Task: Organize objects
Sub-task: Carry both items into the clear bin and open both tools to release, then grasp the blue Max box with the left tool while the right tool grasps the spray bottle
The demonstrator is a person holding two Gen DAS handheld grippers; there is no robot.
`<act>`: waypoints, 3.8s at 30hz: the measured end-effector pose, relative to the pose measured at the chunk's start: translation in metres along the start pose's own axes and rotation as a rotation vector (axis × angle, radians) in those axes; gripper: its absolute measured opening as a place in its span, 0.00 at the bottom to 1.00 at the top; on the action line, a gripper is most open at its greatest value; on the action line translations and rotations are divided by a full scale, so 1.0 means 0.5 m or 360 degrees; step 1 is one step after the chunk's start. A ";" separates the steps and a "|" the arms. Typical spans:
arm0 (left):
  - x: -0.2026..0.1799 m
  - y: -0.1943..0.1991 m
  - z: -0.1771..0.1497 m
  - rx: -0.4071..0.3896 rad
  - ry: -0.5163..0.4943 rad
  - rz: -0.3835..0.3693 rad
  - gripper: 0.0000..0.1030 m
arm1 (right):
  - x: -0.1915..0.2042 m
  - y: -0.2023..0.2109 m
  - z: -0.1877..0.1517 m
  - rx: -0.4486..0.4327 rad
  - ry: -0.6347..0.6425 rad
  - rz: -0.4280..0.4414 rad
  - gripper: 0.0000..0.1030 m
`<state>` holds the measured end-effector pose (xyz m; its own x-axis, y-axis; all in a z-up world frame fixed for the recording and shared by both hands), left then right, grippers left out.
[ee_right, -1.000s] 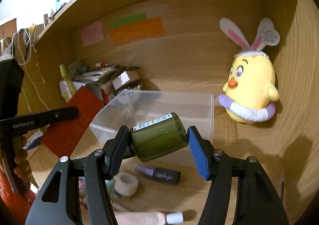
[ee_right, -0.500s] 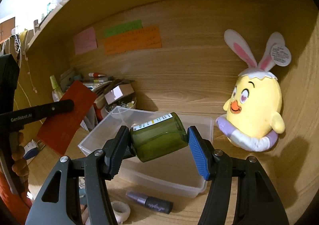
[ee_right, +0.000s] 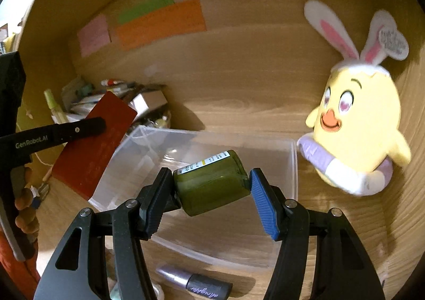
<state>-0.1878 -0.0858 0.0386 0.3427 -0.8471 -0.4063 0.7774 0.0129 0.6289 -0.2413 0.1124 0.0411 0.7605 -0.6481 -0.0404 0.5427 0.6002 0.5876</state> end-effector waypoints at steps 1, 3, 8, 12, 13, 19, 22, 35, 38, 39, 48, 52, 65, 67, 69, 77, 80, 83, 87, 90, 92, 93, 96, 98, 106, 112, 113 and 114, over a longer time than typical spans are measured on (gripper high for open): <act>0.001 -0.008 0.000 0.0014 0.0001 0.0002 0.11 | -0.003 -0.009 -0.003 0.0017 -0.0008 -0.0003 0.55; 0.000 -0.027 -0.003 0.0043 0.0004 0.0007 0.11 | -0.007 -0.017 -0.006 0.0036 -0.0013 -0.0009 0.55; -0.001 -0.056 -0.006 0.0066 0.0004 0.0020 0.11 | -0.012 -0.040 -0.014 0.0094 -0.0018 -0.0022 0.55; -0.003 -0.076 -0.007 0.0096 0.0010 0.0038 0.11 | -0.011 -0.054 -0.017 0.0130 -0.0006 -0.0031 0.55; -0.002 -0.082 -0.008 0.0112 0.0009 0.0038 0.11 | -0.009 -0.059 -0.018 0.0140 -0.0003 -0.0031 0.55; -0.002 -0.119 -0.027 0.0221 -0.0010 0.0074 0.11 | -0.004 -0.075 -0.023 0.0187 0.0022 -0.0030 0.55; 0.000 -0.124 -0.033 0.0237 -0.0036 0.0053 0.11 | 0.000 -0.082 -0.024 0.0205 0.0039 -0.0025 0.55; 0.007 -0.078 -0.048 0.0238 -0.0062 0.0059 0.29 | 0.020 -0.086 -0.028 0.0230 0.0125 -0.0078 0.56; -0.001 -0.058 -0.048 0.0208 -0.0081 0.0063 0.35 | 0.022 -0.081 -0.028 0.0226 0.0121 -0.0066 0.56; -0.001 -0.051 -0.048 0.0198 -0.0086 0.0062 0.37 | 0.023 -0.078 -0.028 0.0220 0.0118 -0.0063 0.57; -0.003 0.025 -0.062 0.0067 -0.0189 0.0057 0.63 | 0.029 -0.025 -0.014 0.0118 0.0116 -0.0067 0.73; -0.002 0.056 -0.074 0.0038 -0.0187 0.0081 0.72 | 0.033 0.003 -0.011 0.0082 0.0120 -0.0057 0.78; 0.054 0.088 -0.122 0.0077 -0.0153 0.0121 0.81 | 0.059 0.077 -0.048 0.0022 0.0174 -0.0084 0.81; 0.068 0.084 -0.134 0.0113 -0.0143 0.0130 0.81 | 0.062 0.077 -0.057 0.0034 0.0174 -0.0086 0.81; 0.078 0.080 -0.147 0.0145 -0.0137 0.0137 0.81 | 0.062 0.076 -0.072 0.0058 0.0165 -0.0083 0.81; 0.119 0.075 -0.209 0.0248 -0.0144 0.0187 0.81 | 0.060 0.067 -0.127 0.0158 0.0127 -0.0059 0.81; 0.143 0.081 -0.230 0.0280 -0.0112 0.0205 0.81 | 0.059 0.070 -0.142 0.0185 0.0133 -0.0073 0.81; 0.168 0.091 -0.247 0.0299 -0.0071 0.0219 0.81 | 0.055 0.070 -0.155 0.0216 0.0126 -0.0075 0.81; 0.192 0.097 -0.269 0.0347 -0.0038 0.0226 0.81 | 0.048 0.056 -0.169 0.0274 0.0110 -0.0081 0.81; 0.195 0.098 -0.286 0.0386 -0.0050 0.0212 0.81 | 0.045 0.044 -0.175 0.0312 0.0114 -0.0091 0.81; 0.192 0.098 -0.294 0.0398 -0.0066 0.0207 0.81 | 0.047 0.035 -0.176 0.0328 0.0134 -0.0092 0.81; 0.191 0.097 -0.298 0.0402 -0.0072 0.0204 0.81 | 0.048 0.032 -0.175 0.0336 0.0142 -0.0093 0.81; 0.190 0.094 -0.305 0.0407 -0.0075 0.0205 0.78 | 0.054 0.019 -0.171 0.0353 0.0166 -0.0063 0.81; 0.191 0.094 -0.306 0.0396 -0.0082 0.0210 0.73 | 0.058 0.009 -0.169 0.0365 0.0185 -0.0046 0.81; 0.192 0.096 -0.307 0.0375 -0.0107 0.0213 0.50 | 0.072 -0.020 -0.169 0.0432 0.0243 0.0046 0.64; 0.198 0.096 -0.304 0.0358 -0.0114 0.0202 0.29 | 0.074 -0.028 -0.178 0.0476 0.0267 0.0070 0.45; 0.200 0.095 -0.304 0.0361 -0.0110 0.0190 0.26 | 0.074 -0.026 -0.179 0.0472 0.0269 0.0075 0.44; 0.201 0.094 -0.304 0.0363 -0.0105 0.0180 0.26 | 0.075 -0.025 -0.180 0.0471 0.0274 0.0074 0.44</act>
<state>-0.0368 -0.0898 -0.0734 0.3797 -0.8799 -0.2856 0.5945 -0.0045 0.8041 -0.1873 0.1227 -0.0404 0.8448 -0.5192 -0.1291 0.3982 0.4491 0.7998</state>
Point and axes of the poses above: each gripper's, at about its wrist camera, not at the fingertips, and y roughly against the way its jaws point, x to its left, z to its top, the point moved 1 cm from there along -y, roughly the way its jaws point, and after that the axes turned 13 degrees about y, right-handed, at the moved point
